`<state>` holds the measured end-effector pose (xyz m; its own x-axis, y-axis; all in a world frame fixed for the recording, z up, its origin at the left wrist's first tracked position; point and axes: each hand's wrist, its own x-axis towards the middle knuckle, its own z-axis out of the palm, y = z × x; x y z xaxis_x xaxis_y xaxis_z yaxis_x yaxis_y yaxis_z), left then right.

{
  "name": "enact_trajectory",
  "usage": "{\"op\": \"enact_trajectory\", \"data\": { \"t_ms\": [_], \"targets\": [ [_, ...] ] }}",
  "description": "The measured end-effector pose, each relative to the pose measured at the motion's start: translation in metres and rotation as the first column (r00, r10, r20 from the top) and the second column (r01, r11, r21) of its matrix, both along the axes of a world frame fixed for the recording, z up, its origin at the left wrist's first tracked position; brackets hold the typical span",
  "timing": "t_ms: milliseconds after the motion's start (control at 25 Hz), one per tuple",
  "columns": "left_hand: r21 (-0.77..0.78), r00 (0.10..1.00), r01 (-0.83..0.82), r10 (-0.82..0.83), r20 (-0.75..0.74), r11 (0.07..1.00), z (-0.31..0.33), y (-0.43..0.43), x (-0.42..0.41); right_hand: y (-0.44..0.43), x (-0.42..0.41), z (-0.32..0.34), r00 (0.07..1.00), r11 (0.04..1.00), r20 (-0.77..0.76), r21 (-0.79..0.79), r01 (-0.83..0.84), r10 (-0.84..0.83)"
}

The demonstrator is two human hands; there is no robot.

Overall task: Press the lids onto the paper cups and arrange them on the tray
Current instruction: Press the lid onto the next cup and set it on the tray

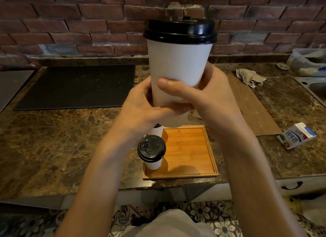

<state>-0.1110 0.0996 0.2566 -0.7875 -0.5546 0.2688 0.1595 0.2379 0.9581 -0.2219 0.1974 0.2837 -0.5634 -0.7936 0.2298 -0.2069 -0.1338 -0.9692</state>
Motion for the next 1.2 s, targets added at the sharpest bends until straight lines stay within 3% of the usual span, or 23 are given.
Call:
{"op": "enact_trajectory", "data": {
  "t_ms": [320,480,880,1040,1200],
  "targets": [
    [0.099,0.962,0.263,-0.269,0.042,0.96,0.003,-0.005,0.006,0.005,-0.013,-0.003,0.971,0.971,0.033,0.025,-0.238,0.237],
    [0.107,0.957,0.277,-0.285,0.062,0.955,0.0,-0.007,0.008,0.008,-0.012,-0.004,0.964,0.962,0.027,0.052,-0.267,0.266],
    [-0.022,0.992,-0.046,0.048,0.112,0.999,-0.009,-0.005,-0.002,-0.001,0.004,-0.004,0.99,0.992,-0.141,0.122,0.035,-0.018],
    [-0.058,0.994,-0.08,0.084,0.07,0.995,-0.009,-0.001,-0.006,-0.006,0.014,-0.014,0.97,0.978,-0.163,0.078,0.192,-0.178],
    [-0.065,0.996,-0.058,0.062,0.07,0.996,-0.008,-0.002,-0.004,-0.005,0.012,-0.011,0.979,0.986,-0.128,0.029,0.166,-0.161]
  ]
}}
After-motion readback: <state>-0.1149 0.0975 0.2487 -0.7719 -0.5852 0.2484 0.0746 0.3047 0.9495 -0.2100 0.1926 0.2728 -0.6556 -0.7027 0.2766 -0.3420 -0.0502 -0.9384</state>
